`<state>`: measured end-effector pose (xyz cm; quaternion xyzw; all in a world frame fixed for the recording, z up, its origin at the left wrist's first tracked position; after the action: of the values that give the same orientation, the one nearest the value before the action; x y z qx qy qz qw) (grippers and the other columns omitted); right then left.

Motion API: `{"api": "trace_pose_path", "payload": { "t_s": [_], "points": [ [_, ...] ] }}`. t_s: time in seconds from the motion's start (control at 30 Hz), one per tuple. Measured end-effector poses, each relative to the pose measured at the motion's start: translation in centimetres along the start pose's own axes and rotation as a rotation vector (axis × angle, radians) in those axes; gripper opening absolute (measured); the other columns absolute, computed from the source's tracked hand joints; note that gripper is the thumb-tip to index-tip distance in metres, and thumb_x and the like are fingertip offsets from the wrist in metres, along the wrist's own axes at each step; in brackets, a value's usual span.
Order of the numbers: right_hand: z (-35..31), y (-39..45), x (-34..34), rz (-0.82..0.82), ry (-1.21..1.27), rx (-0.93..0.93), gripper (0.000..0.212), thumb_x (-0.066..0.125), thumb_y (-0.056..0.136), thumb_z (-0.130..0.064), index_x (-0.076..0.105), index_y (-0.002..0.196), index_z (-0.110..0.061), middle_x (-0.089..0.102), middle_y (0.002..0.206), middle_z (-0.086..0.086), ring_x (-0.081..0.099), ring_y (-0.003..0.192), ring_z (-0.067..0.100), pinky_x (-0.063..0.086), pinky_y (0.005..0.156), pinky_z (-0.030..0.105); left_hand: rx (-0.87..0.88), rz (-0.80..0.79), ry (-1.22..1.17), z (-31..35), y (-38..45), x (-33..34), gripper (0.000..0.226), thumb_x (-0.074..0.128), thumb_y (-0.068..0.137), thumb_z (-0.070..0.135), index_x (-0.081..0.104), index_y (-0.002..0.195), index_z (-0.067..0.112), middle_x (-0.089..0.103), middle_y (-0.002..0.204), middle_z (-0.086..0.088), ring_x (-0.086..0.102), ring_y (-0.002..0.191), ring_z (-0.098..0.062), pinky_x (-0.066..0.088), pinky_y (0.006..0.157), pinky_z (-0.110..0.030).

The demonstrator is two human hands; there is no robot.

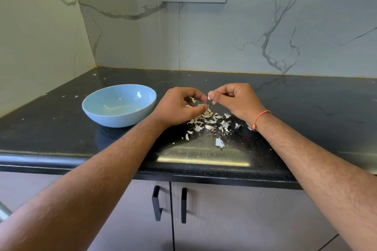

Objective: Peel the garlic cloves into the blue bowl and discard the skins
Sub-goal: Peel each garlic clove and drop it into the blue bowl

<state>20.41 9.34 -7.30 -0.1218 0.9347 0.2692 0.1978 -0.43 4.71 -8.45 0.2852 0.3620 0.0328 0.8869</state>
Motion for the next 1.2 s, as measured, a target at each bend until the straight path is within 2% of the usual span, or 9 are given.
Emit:
{"api": "trace_pose_path", "payload": {
  "t_s": [0.1,0.2,0.3,0.5,0.6,0.73,0.83,1.07,1.2],
  "points": [
    [0.15,0.12,0.48,-0.021,-0.032,-0.027,0.021,0.081,0.089,-0.038,0.081,0.081,-0.018,0.080,0.086,-0.008,0.074,0.087,0.007,0.058,0.085,0.028,-0.012,0.010,0.000,0.06,0.07,0.00,0.016,0.085,0.086,0.043,0.081,0.094,0.031,0.077,0.086,0.020,0.070,0.075,-0.005,0.055,0.075,-0.024],
    [0.28,0.17,0.50,-0.055,-0.022,-0.038,0.019,0.081,0.089,-0.037,0.082,0.080,-0.019,0.081,0.091,-0.007,0.076,0.095,0.013,0.060,0.094,0.036,-0.031,0.023,0.000,0.12,0.10,-0.07,0.010,0.082,0.090,0.040,0.082,0.093,0.030,0.077,0.076,0.015,0.072,0.069,-0.011,0.055,0.069,-0.025],
    [0.20,0.12,0.37,-0.090,0.039,-0.013,0.017,0.082,0.089,-0.027,0.082,0.080,-0.013,0.081,0.095,-0.007,0.076,0.098,0.009,0.057,0.098,0.032,-0.021,0.029,0.029,0.19,0.08,-0.16,0.007,0.080,0.093,0.037,0.083,0.095,0.030,0.077,0.075,0.014,0.072,0.068,-0.011,0.052,0.065,-0.020],
    [0.48,0.08,0.48,-0.113,0.132,0.060,0.014,0.085,0.086,-0.017,0.082,0.098,-0.012,0.081,0.091,0.002,0.077,0.094,0.016,0.057,0.086,0.022,-0.048,0.045,0.003,0.33,-0.02,-0.15,0.006,0.078,0.094,0.034,0.083,0.094,0.030,0.077,0.074,0.014,0.073,0.069,-0.013,0.055,0.067,-0.026],
    [0.42,0.06,0.49,-0.109,0.144,0.046,0.016,0.085,0.085,-0.017,0.082,0.101,-0.013,0.081,0.092,0.004,0.077,0.096,0.019,0.058,0.087,0.022,-0.072,0.023,-0.075,0.23,0.03,-0.20,0.006,0.079,0.094,0.031,0.082,0.093,0.026,0.077,0.074,0.014,0.072,0.068,-0.008,0.055,0.065,-0.020],
    [0.24,0.02,0.54,-0.101,0.142,0.031,0.014,0.085,0.085,-0.021,0.084,0.099,-0.018,0.080,0.088,-0.003,0.071,0.084,0.003,0.054,0.082,0.018,-0.115,-0.007,-0.212,-0.01,0.11,-0.25,0.008,0.080,0.094,0.026,0.082,0.093,0.018,0.077,0.074,0.004,0.065,0.061,-0.003,0.048,0.062,-0.016],
    [0.15,-0.08,0.55,-0.103,0.141,0.032,0.014,0.085,0.085,-0.021,0.084,0.099,-0.018,0.078,0.080,-0.007,0.069,0.079,0.000,0.054,0.083,0.018,-0.136,-0.026,-0.266,-0.04,0.12,-0.33,0.006,0.079,0.095,0.023,0.081,0.092,0.019,0.078,0.078,-0.005,0.066,0.065,-0.008,0.050,0.063,-0.019],
    [-0.02,-0.05,0.38,-0.083,0.150,0.014,0.015,0.085,0.085,-0.020,0.084,0.100,-0.017,0.080,0.084,-0.003,0.070,0.082,0.003,0.056,0.085,0.020,-0.123,-0.031,-0.324,0.03,0.10,-0.28,0.008,0.076,0.097,0.021,0.081,0.097,0.014,0.079,0.085,-0.011,0.069,0.073,-0.018,0.054,0.068,-0.024],
    [-0.17,-0.19,0.29,-0.090,0.163,0.024,0.020,0.081,0.088,-0.011,0.080,0.107,-0.004,0.065,0.057,-0.019,0.057,0.054,-0.005,0.043,0.058,0.006,-0.110,-0.034,-0.321,-0.13,0.11,-0.34,0.011,0.076,0.097,0.023,0.081,0.100,0.014,0.079,0.087,-0.011,0.071,0.076,-0.021,0.057,0.075,-0.032]
  ]
}}
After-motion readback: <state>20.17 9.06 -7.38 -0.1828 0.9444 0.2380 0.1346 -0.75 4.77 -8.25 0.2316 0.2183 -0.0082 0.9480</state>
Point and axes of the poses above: each hand's wrist, its own y-axis towards the middle knuckle, its own x-axis out of the palm, z = x × y, the point moved 2 cm from there along y, towards the middle knuckle
